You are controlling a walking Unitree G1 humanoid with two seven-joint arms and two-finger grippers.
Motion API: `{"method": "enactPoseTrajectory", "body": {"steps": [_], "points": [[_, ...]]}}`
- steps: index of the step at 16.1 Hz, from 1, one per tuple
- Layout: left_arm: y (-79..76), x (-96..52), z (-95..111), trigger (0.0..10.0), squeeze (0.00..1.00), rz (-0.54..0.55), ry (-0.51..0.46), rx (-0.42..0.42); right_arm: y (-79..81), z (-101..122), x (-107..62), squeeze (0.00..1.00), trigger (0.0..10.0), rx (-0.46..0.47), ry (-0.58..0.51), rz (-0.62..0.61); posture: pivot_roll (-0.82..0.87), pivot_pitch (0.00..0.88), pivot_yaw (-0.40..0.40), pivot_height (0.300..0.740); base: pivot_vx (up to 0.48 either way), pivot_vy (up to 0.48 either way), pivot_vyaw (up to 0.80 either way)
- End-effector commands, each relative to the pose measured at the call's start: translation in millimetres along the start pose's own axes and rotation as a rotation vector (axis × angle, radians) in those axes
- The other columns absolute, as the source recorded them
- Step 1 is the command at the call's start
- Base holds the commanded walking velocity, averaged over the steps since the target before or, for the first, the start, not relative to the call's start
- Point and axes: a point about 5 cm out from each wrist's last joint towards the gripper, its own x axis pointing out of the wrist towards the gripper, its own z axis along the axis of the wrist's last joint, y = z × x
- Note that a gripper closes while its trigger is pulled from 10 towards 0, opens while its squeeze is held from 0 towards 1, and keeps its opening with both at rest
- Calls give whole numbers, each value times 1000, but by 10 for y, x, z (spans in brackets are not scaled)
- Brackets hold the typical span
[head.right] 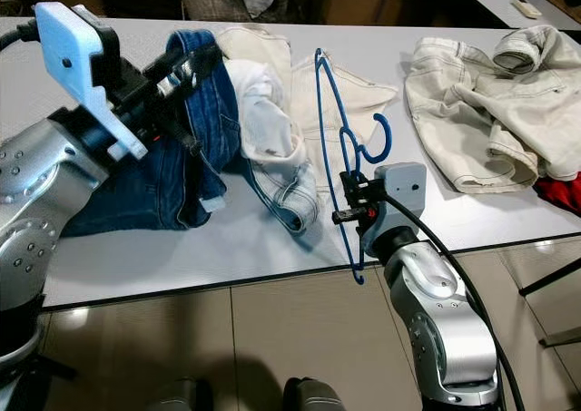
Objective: Hang hanger
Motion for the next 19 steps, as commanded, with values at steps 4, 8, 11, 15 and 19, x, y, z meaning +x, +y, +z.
{"method": "enactPoseTrajectory", "body": {"steps": [4, 8, 11, 15, 19], "points": [[-234, -233, -1083, 0, 0, -223, 497, 171, -78, -78, 12, 0, 10000, -29, 21, -84, -104, 13, -3, 740, 0, 0, 0], [63, -58, -1017, 0, 0, -139, 444, 202, -135, -64, 76, 0, 10000, -17, -6, -125, -81, 0, 8, 740, 0, 0, 0], [633, 142, -654, 0, 0, 46, 302, 274, -114, 9, 171, 0, 10000, -11, -60, -122, -69, 0, 0, 740, 0, 0, 0], [810, 364, -381, 0, 0, 13, 210, 341, -143, 45, 223, 0, 10000, 0, -88, -135, -61, 0, -3, 740, 0, 0, 0], [495, 354, -1041, 10000, 0, -162, 454, 362, -103, -12, 229, 0, 10000, 8, -77, -128, -64, 0, 6, 740, 0, 0, 0]]}}
